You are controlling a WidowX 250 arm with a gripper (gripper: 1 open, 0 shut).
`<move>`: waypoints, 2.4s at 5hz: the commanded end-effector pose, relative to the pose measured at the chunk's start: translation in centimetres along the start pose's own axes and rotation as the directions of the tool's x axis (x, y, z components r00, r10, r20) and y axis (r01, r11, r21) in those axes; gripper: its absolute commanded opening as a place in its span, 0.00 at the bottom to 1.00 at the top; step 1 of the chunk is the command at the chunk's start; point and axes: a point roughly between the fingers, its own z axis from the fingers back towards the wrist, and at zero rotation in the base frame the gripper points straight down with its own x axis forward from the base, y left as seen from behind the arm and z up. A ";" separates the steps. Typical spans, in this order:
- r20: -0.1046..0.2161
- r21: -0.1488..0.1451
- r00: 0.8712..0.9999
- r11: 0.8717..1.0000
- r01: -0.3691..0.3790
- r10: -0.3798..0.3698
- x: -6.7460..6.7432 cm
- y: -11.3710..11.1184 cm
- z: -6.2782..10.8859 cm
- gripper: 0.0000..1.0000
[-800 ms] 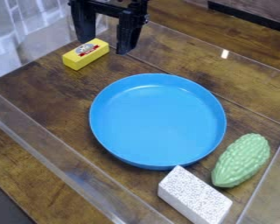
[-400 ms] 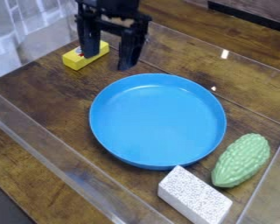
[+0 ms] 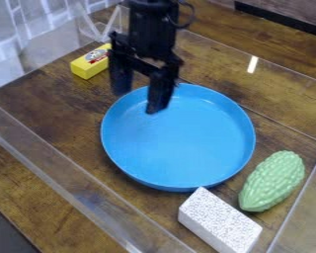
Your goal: Remove the green object from inside the blue tray and put it on the table
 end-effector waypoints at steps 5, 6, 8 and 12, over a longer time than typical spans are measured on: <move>0.068 0.103 0.853 0.854 0.509 -0.517 5.4 -12.5 -1.7 1.00; 0.072 0.103 0.837 0.838 0.535 -0.543 5.7 -12.5 -1.8 0.00; 0.073 0.093 0.818 0.821 0.564 -0.570 5.7 -12.2 -1.1 1.00; 0.056 0.084 0.819 0.820 0.566 -0.571 8.5 -10.8 -1.7 1.00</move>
